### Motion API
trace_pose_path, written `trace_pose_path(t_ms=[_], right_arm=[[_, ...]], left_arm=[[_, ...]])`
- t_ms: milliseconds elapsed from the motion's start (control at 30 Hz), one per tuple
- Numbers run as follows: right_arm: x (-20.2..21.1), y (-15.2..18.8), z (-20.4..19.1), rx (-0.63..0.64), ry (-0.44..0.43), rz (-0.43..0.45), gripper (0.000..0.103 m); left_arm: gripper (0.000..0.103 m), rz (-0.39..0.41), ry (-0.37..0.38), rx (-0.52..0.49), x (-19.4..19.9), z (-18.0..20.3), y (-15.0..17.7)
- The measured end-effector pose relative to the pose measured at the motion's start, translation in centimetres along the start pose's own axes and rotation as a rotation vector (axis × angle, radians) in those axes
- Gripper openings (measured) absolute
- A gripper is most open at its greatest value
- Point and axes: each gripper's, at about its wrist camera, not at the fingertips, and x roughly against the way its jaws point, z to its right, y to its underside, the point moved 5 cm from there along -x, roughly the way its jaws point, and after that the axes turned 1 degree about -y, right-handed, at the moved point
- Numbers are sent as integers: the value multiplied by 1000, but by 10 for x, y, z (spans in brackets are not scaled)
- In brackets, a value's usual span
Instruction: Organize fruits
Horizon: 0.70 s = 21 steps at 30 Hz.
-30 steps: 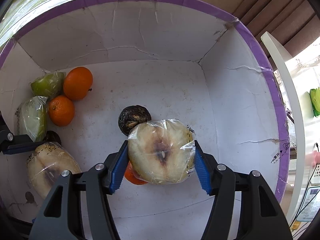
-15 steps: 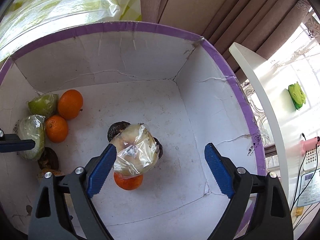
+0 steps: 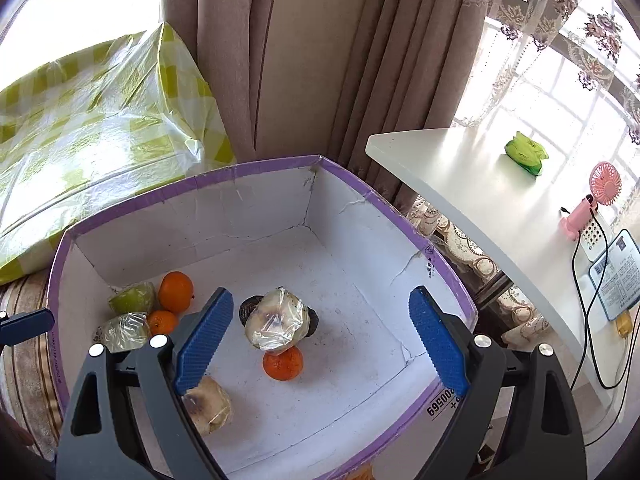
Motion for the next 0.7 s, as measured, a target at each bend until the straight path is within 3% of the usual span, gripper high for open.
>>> trace_pose_path(t_ms=[133, 267, 433, 700], right_arm=[[26, 22, 5, -52, 24, 14, 87], [44, 36, 14, -102, 54, 42, 87], [41, 41, 18, -127, 39, 39, 87], [33, 44, 19, -144, 19, 27, 87]], left_arm=[[99, 9, -8, 12, 7, -6, 2], [101, 11, 44, 44, 4, -9, 8], [101, 6, 14, 89, -1, -17, 13], [101, 8, 35, 142, -2, -28, 13]])
